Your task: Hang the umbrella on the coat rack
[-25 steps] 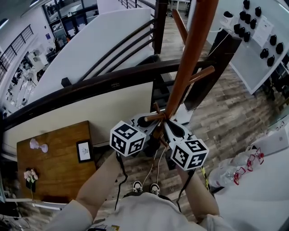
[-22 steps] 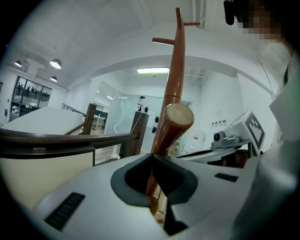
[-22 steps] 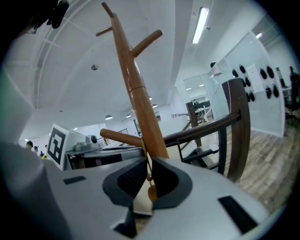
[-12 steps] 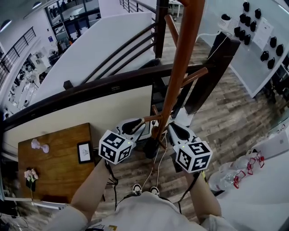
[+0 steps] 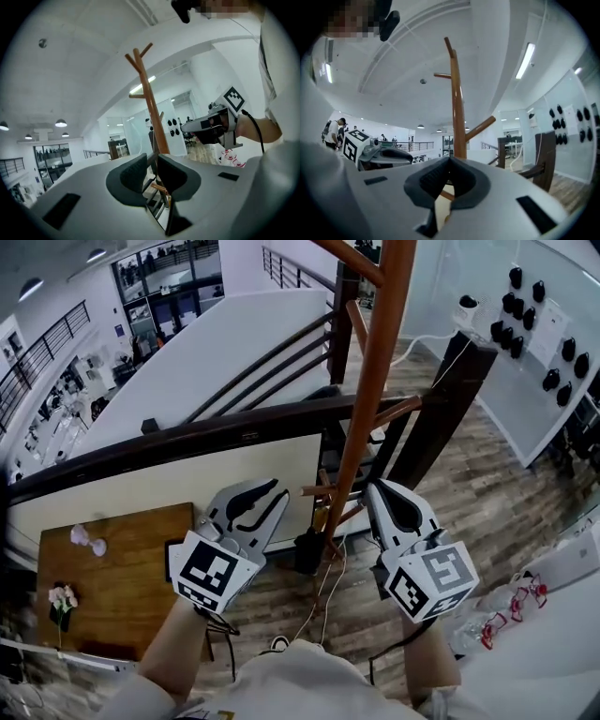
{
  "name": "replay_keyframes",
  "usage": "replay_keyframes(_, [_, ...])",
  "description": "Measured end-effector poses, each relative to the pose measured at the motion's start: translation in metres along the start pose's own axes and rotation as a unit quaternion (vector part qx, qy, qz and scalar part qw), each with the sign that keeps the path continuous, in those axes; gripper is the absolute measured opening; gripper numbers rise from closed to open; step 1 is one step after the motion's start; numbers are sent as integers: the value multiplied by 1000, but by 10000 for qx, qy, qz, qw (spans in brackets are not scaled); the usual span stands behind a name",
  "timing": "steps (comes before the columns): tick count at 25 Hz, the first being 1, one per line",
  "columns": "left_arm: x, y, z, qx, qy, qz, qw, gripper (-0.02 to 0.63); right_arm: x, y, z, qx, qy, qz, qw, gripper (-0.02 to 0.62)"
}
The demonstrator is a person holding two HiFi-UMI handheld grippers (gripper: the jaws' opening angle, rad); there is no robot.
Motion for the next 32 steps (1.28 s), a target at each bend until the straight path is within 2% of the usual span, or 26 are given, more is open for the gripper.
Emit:
replay_keyframes(2, [-21,-2,-13,-58,-203,101,9997,69,-18,7,-9,4,-172,-134,9998,5])
replay_keyframes(5, [-44,0,-30,-170,-390,-52,9991,61,-39,19,-24,-49,-428,-211,9989,5])
replay_keyframes(9, [-54,9,-52,-468,-425,-91,9980,53,-55,35,-43,-91,-652,-217,9976,5])
replay_keyframes(12, [-57,11,-65,-544,-445,-121,9975,46,-56,42,-54,-82,-686,-227,9974,5])
replay_keyframes(17, [-39,13,-86,-798,-125,-102,9967,29,-35,53,-63,-115,-453,-133,9988,5])
replay_keyframes(24, [1,4,-104,-908,216,-603,9938,3,13,63,-65,-182,84,184,9996,5])
replay_keyframes(28, [32,-8,-111,-940,583,-758,9910,3,37,75,-62,-323,386,319,9982,4])
replay_keyframes(32, [38,-6,-121,-1008,639,-784,9898,3,41,83,-55,-466,421,327,9975,4])
Point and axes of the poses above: the fingertips, and each gripper's own axes: z forward along the fingers, y to its left, x out of its underside, the point moved 3 cm from there along -z, backward along the fingers, and after that the axes turned 7 degrees about -x, right-handed, at the moved point
